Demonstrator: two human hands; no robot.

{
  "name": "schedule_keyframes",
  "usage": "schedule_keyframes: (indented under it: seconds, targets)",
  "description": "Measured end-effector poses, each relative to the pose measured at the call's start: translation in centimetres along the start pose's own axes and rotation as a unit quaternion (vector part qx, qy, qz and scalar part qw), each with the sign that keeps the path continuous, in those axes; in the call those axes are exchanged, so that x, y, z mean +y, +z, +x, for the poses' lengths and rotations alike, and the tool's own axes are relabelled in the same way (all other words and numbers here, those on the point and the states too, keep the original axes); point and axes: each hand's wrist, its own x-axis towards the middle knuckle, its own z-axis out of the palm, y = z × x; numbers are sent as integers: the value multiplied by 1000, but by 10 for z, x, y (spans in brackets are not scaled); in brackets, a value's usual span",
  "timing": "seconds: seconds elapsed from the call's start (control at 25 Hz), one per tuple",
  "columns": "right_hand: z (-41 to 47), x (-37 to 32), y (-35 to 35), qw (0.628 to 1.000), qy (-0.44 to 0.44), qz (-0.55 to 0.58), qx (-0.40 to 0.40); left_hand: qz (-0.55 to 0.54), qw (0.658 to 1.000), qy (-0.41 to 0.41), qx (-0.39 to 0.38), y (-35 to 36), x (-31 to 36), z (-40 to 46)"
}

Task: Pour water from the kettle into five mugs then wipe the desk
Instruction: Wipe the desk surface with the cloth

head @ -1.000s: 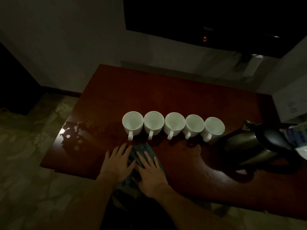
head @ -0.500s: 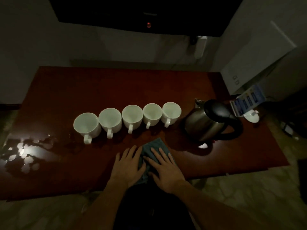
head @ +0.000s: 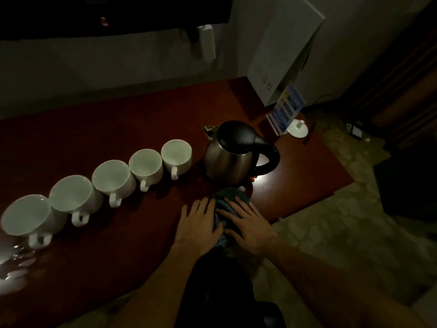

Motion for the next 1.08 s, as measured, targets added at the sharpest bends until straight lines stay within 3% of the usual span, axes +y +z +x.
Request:
schedule_keyframes:
  seconds: [0.52,0.84,1.08]
  targets:
    - [-23,138,-20,997,69,7,-31,36,995,91,-36,6,88,63]
    - [-10,194,-30,990,130,60,-4,48,986,150,-57,7,123,109]
    - [15,225,-40,984,162,74,0,9,990,132,-53,8,143,128]
